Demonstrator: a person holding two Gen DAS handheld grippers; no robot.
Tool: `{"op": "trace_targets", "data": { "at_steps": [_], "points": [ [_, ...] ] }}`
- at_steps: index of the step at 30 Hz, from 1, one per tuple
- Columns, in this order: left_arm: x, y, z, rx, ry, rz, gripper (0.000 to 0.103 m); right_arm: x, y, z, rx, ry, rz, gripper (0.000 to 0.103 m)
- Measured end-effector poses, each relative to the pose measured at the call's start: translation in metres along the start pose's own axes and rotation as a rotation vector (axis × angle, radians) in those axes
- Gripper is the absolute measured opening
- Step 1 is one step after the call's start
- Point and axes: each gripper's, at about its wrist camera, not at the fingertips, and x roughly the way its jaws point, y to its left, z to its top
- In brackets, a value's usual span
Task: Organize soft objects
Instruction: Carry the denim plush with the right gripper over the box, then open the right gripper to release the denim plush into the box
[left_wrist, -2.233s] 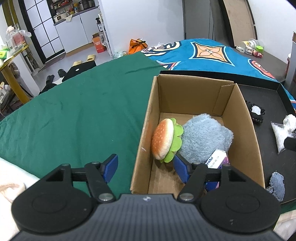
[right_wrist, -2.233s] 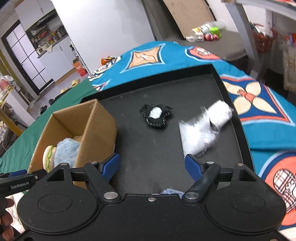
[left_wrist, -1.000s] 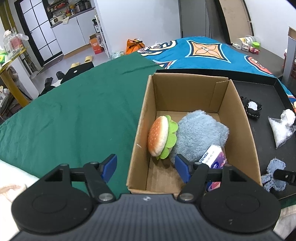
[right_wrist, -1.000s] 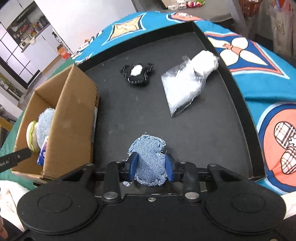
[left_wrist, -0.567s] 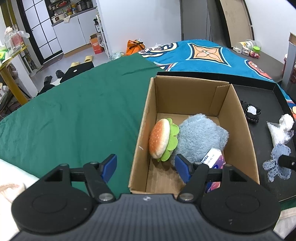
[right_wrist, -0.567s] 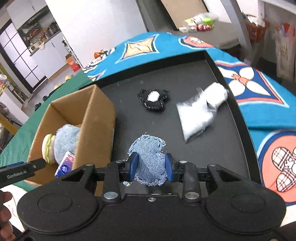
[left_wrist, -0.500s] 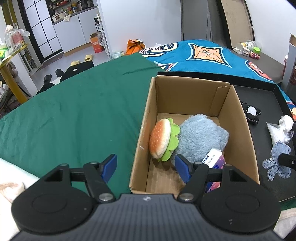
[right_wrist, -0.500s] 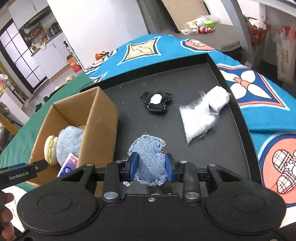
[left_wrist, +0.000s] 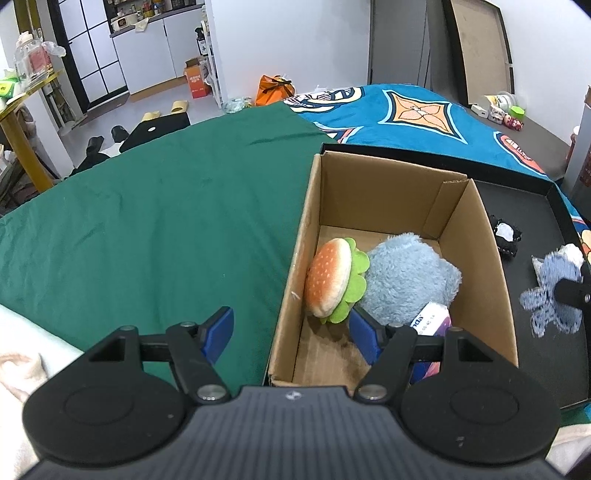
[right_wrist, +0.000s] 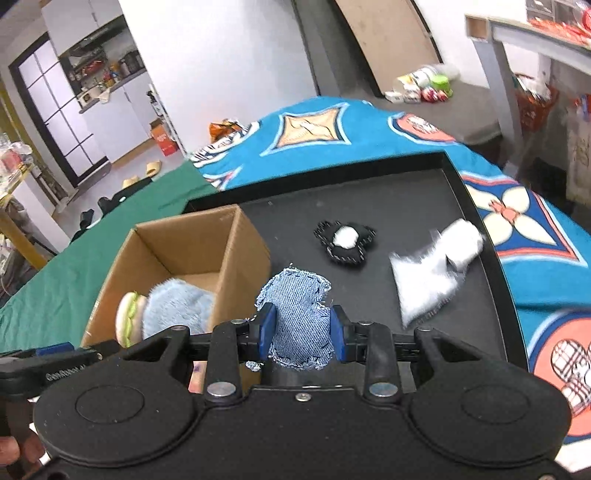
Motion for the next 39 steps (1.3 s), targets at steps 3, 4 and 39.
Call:
{"op": "trace_targets", "data": {
  "at_steps": [3,4,39],
  "points": [
    [0.000,0.003,0.000,-0.011,-0.001,-0.012,0.068,-0.001,0.008,0.007,-0.024,-0.020,0.009,0.031],
    [0.000,0.004,0.000,-0.014,0.000,-0.014,0.068,-0.001,0.010,0.009,-0.031,-0.025,0.012,0.031],
    [0.017,0.032,-0.005,-0.171,0.047,-0.165,0.027,0.026,0.120,0.040,-0.239,-0.058,0.100,0.033]
  ]
}}
